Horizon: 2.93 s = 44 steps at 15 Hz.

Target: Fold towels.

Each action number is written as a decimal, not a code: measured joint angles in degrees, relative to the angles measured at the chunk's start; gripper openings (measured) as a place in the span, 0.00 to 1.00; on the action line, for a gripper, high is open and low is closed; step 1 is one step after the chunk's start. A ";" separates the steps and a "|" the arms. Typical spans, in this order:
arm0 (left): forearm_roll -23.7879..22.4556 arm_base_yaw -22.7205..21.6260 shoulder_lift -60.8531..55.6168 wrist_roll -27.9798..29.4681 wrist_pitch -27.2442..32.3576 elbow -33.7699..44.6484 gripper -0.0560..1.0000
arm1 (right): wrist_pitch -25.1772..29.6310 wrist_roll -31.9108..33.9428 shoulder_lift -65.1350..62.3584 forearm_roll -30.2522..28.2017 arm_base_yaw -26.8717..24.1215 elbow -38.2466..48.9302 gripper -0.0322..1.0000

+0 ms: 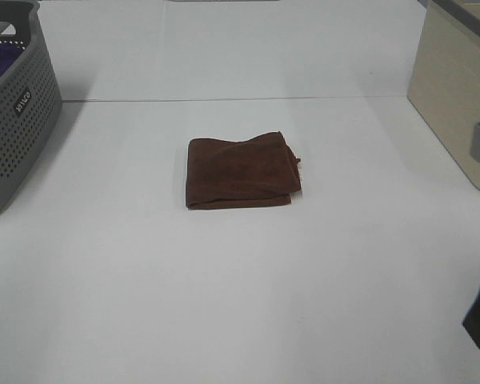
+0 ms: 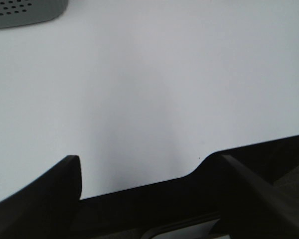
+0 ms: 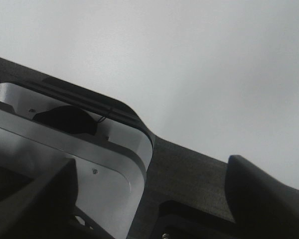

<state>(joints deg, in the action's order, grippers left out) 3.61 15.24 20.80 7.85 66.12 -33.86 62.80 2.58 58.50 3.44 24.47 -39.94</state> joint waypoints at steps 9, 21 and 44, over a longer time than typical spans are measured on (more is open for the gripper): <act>6.59 0.00 -9.85 -13.69 -5.16 5.21 0.72 | -1.55 -6.25 -38.50 -0.52 0.00 10.89 0.77; 7.91 0.00 -9.85 -19.02 -5.50 5.33 0.72 | -1.49 -6.76 -46.64 0.29 0.00 11.06 0.77; 8.14 -14.90 -21.03 -19.25 -5.50 5.33 0.72 | -1.43 -6.76 -58.84 1.83 -23.09 11.06 0.77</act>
<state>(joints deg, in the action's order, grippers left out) 11.75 0.34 -0.23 -11.40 60.62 -28.53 61.36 -4.18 -0.34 5.27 1.38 -28.88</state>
